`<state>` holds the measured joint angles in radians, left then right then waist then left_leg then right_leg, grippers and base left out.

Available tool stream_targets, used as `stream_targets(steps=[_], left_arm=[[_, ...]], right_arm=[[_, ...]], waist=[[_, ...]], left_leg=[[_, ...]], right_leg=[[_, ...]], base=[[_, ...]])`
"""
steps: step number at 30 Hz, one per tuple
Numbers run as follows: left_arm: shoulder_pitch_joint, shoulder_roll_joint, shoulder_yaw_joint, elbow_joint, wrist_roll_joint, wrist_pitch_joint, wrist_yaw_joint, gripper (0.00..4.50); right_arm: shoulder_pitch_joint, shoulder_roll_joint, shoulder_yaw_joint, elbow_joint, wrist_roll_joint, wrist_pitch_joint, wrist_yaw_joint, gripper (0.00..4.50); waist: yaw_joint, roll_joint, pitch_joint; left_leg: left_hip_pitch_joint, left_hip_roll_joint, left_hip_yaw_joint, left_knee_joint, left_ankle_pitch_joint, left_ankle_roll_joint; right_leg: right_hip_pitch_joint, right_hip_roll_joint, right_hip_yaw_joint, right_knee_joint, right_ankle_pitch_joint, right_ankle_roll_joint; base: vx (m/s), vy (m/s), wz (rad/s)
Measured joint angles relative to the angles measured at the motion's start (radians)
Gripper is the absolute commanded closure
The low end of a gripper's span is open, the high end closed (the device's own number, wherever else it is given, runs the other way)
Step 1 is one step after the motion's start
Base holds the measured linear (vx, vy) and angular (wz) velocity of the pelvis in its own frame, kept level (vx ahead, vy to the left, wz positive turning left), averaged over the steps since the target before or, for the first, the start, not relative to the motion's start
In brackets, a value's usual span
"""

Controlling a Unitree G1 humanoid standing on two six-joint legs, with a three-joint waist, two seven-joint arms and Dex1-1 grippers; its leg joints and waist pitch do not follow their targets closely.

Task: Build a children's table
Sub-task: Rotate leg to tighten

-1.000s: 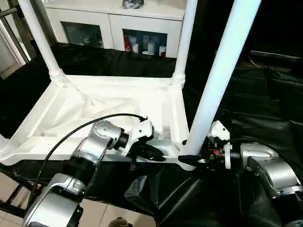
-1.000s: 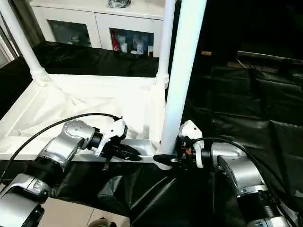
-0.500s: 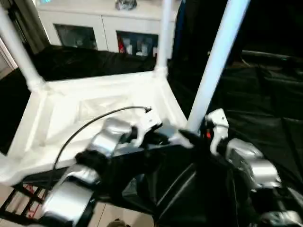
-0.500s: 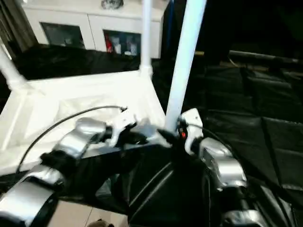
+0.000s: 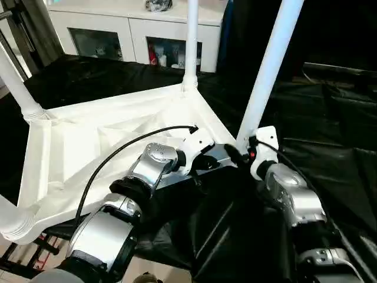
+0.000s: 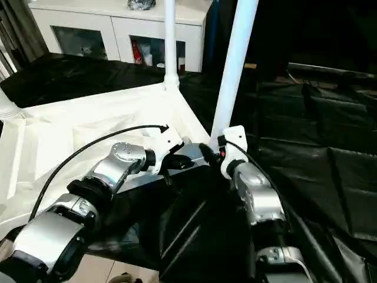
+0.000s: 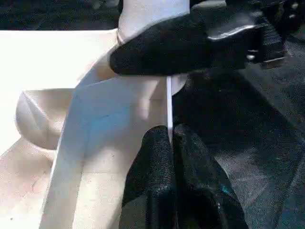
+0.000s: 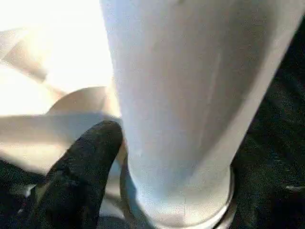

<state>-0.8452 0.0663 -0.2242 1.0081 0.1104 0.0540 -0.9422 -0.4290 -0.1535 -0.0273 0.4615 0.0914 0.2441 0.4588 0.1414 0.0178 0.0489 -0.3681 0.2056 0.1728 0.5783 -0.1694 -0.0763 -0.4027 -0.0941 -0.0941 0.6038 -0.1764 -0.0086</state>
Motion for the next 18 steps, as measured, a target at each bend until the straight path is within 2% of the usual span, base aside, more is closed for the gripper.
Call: stream_targets(steps=[4,13,14,15,18], left_arm=[[0.042,0.034,-0.011,-0.056,-0.020,-0.018,-0.116,4.50],[0.109,0.101,-0.053,-0.176,-0.044,-0.032,-0.330,4.50],[0.114,0.108,-0.056,-0.184,-0.048,-0.033,-0.346,4.50],[0.119,0.114,-0.057,-0.193,-0.049,-0.033,-0.358,4.50],[0.144,0.139,-0.068,-0.241,-0.058,-0.031,-0.405,4.50]], right_arm=[[0.050,-0.097,0.043,-0.058,0.035,-0.005,0.186,1.01],[0.119,-0.269,0.100,-0.167,0.111,0.036,0.542,1.01],[0.121,-0.280,0.107,-0.173,0.113,0.038,0.569,1.01],[0.121,-0.286,0.112,-0.175,0.117,0.039,0.588,1.25],[0.124,-0.315,0.126,-0.184,0.142,0.044,0.647,1.25]], waist=[[0.002,0.000,0.000],[0.026,0.002,0.000],[0.028,0.002,0.000],[0.028,0.002,0.000],[0.031,0.002,0.000]], left_leg=[[-0.001,0.000,0.000,-0.002,0.000,0.001],[0.000,0.001,0.000,0.001,0.000,0.001],[0.000,0.001,0.000,0.001,0.000,0.001],[0.000,0.001,0.000,0.001,0.000,0.001],[-0.001,0.001,0.000,0.000,0.000,0.001]], right_leg=[[0.000,0.000,0.000,-0.003,0.000,0.000],[0.001,0.000,-0.001,-0.002,0.001,-0.001],[0.001,0.000,-0.001,-0.002,0.001,-0.001],[0.001,0.000,-0.001,-0.002,0.001,-0.001],[0.001,0.000,-0.001,-0.002,0.001,-0.001]], base=[[0.000,0.000,0.00],[0.000,0.000,0.00],[0.000,0.000,0.00],[0.000,0.000,0.00],[0.000,0.000,0.00]])
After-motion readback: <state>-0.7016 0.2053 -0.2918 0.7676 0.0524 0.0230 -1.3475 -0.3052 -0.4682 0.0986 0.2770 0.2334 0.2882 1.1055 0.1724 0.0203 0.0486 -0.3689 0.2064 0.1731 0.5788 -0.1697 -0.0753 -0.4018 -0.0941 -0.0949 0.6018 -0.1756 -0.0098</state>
